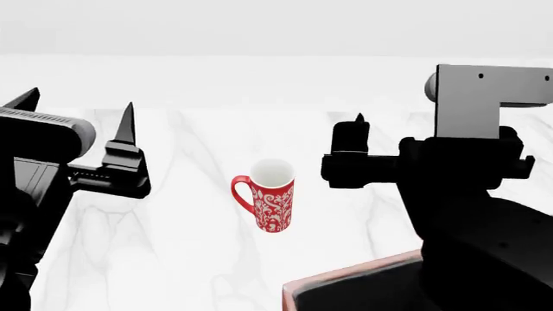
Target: Pick up the book and place it in the right compartment of the caddy.
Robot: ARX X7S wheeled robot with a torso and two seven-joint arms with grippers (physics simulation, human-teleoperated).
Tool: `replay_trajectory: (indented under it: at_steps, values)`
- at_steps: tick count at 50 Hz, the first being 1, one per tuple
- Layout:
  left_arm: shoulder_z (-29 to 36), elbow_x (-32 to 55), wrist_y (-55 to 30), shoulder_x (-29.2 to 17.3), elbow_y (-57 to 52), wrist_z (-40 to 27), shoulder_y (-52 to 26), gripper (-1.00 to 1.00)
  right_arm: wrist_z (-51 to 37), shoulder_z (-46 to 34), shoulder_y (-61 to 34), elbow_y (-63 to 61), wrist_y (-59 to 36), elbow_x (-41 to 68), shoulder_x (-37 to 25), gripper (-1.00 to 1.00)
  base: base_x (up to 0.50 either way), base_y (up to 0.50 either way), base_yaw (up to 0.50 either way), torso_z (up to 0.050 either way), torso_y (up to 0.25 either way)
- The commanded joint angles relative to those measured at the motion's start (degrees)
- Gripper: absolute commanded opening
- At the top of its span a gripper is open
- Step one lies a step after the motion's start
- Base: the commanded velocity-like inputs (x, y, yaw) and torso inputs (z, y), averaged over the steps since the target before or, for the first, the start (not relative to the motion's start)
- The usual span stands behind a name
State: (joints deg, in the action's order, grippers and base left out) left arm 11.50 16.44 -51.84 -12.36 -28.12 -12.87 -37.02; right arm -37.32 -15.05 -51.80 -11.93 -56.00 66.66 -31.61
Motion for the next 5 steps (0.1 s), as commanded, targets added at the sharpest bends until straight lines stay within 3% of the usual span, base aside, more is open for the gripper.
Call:
replay_trajectory:
  at_steps: [1,5]
  values:
    - [-0.2,0.2,0.4,2.4,1.5,1.9,-1.3,1.00,4.0,-0.6,0.9,1.1,1.1,-2.8,1.9,1.00,0.00,0.00,0.00,0.000,0.000]
    - [0.8,0.1,1.6,2.9,3.1,2.2,-1.6,1.00,4.5,-1.2,1.0,1.0,1.1,-2.9,2.1,1.00,0.00,0.00,0.00,0.000,0.000]
